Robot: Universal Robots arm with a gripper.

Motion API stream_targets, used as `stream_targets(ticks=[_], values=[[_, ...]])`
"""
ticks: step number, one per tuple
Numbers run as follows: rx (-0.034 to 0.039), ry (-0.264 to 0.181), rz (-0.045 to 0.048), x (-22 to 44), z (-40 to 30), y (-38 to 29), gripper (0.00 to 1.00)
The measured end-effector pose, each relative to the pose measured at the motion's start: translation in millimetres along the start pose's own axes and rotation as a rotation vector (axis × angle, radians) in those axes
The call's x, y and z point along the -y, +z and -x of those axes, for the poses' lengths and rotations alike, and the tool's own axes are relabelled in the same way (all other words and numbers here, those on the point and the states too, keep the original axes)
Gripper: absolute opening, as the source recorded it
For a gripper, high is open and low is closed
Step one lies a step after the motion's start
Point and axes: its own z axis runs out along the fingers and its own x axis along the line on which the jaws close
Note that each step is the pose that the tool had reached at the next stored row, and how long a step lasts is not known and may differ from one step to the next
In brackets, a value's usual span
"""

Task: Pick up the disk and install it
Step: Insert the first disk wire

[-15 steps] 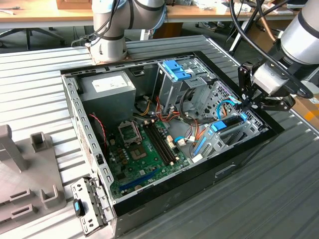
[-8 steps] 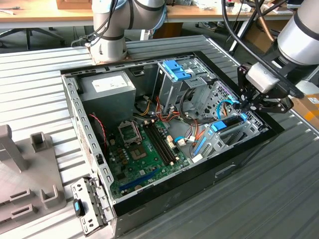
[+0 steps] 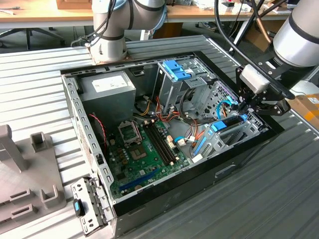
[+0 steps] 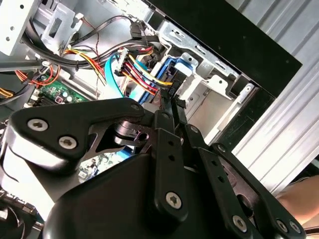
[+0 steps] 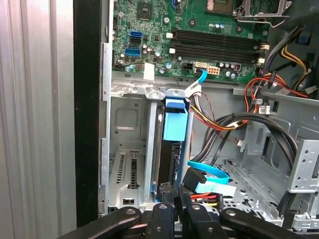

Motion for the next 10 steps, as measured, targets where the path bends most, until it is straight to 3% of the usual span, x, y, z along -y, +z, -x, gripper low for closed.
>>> stream_targets(ticks=[1, 2, 5, 10], values=[[0.0076, 0.002, -0.0007, -0.1, 0.0, 0.1, 0.16], [0.0298, 0.007, -0.0027, -0.1, 0.0, 0.1, 0.16], [0.0310, 0.011, -0.0034, -1.1, -0.9, 4.9, 0.16], [0.0309, 0.012, -0.0035, -1.3, -1.0, 5.7, 0.16]])
